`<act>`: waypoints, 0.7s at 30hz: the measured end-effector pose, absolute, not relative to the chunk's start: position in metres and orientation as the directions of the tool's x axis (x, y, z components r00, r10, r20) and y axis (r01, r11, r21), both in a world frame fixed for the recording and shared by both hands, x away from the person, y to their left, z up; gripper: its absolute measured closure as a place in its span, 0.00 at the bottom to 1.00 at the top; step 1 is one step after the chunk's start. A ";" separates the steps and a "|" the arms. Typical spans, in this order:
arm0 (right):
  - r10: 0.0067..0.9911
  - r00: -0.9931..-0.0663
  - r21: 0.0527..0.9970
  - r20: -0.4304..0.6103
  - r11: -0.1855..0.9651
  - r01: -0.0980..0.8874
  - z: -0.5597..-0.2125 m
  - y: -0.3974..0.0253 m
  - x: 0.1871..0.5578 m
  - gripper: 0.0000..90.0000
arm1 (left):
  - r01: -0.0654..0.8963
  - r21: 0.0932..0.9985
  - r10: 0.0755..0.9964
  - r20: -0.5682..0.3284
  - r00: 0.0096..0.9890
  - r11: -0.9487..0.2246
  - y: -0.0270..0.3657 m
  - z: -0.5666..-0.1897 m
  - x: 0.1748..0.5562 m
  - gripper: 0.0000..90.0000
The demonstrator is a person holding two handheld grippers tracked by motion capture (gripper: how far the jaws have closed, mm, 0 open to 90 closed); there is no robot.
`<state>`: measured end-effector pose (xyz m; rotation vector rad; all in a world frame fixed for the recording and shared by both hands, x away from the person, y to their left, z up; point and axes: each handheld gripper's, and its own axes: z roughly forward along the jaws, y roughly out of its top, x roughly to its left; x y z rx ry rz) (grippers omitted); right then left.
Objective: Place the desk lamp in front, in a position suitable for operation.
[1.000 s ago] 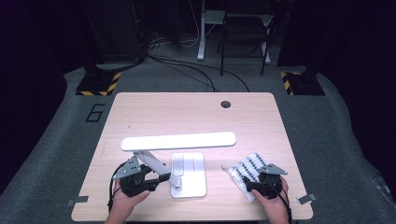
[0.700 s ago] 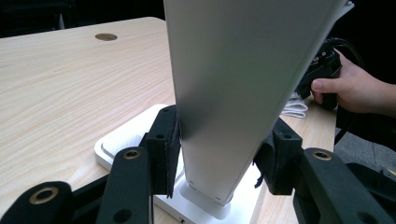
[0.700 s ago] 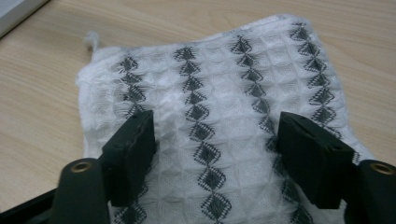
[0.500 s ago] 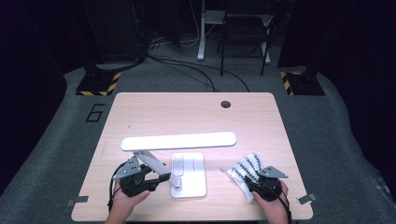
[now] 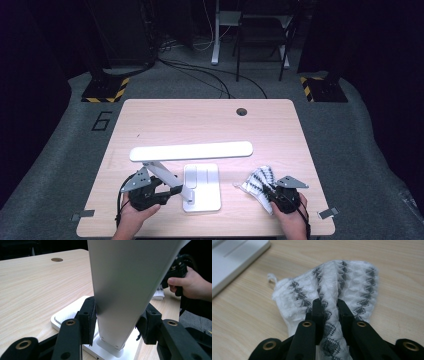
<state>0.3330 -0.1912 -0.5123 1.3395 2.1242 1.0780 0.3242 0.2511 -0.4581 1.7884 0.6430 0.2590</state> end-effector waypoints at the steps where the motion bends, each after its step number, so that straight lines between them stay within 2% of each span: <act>1: 0.884 -0.463 0.790 0.069 0.235 0.567 -0.509 -0.191 0.333 0.89 | 0.292 0.938 0.546 -0.146 0.825 -0.190 0.251 -0.458 0.324 0.61; 5: 0.872 -0.480 0.812 0.099 0.208 0.545 -0.494 -0.184 0.332 0.89 | 0.292 0.937 0.548 -0.145 0.824 -0.192 0.251 -0.458 0.324 0.61; 13: 0.825 -0.557 0.844 0.100 0.226 0.487 -0.474 -0.161 0.329 0.89 | 0.293 0.935 0.545 -0.144 0.826 -0.197 0.251 -0.458 0.324 0.61; 21: 0.785 -0.601 0.853 0.150 0.205 0.481 -0.465 -0.142 0.329 0.88 | 0.293 0.937 0.551 -0.144 0.822 -0.191 0.251 -0.458 0.324 0.61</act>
